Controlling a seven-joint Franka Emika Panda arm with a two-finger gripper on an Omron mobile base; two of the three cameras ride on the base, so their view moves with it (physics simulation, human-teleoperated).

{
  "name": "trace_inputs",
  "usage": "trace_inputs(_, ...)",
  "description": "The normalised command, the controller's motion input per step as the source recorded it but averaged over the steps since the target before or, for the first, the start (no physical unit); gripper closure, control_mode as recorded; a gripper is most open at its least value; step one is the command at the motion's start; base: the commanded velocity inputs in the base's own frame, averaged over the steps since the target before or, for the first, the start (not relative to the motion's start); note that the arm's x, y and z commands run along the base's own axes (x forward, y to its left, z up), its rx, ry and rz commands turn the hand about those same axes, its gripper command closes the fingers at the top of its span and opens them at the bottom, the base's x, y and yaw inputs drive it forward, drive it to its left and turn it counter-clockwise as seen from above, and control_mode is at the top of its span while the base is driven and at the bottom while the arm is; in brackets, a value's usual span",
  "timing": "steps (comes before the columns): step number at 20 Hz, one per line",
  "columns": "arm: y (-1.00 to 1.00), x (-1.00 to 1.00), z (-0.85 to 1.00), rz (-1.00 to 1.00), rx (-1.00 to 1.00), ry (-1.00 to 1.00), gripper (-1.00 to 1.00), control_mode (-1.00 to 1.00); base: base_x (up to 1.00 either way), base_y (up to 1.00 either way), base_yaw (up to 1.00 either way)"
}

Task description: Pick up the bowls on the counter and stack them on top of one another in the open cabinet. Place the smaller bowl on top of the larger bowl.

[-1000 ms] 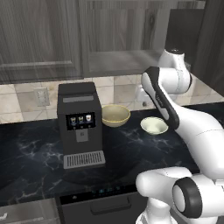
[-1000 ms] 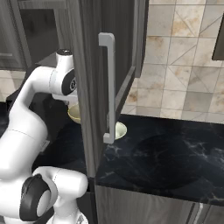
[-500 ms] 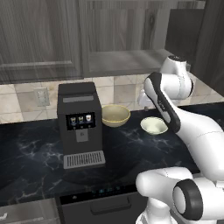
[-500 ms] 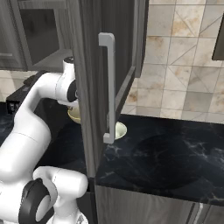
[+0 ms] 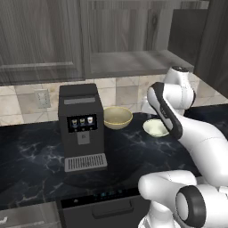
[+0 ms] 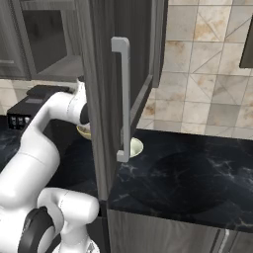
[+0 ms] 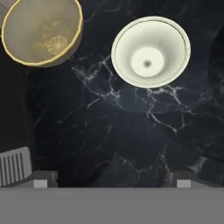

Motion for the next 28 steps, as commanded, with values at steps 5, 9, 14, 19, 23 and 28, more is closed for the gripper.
trace_inputs(5, -0.04, 0.01, -0.29, -0.2, 0.04, 0.01, -1.0, -1.0, 0.0, 0.0, 0.0)
trace_inputs(9, -0.11, 0.0, -0.22, -0.23, 0.02, 0.0, -1.0, -1.0, 0.0, 0.0, 0.0)
trace_inputs(14, -0.24, 0.0, -0.19, -0.22, 0.03, 0.0, -1.0, -1.0, 0.0, 0.0, 0.0)
trace_inputs(19, -0.3, 0.0, -0.18, -0.19, 0.05, 0.0, -1.0, -1.0, 0.0, 0.0, 0.0)
trace_inputs(23, -0.22, 0.04, -0.17, -0.16, 0.07, 0.02, -1.0, -1.0, 0.0, 0.0, 0.0)
trace_inputs(28, -0.16, 0.14, -0.18, -0.13, 0.08, 0.02, -1.0, -1.0, 0.0, 0.0, 0.0)
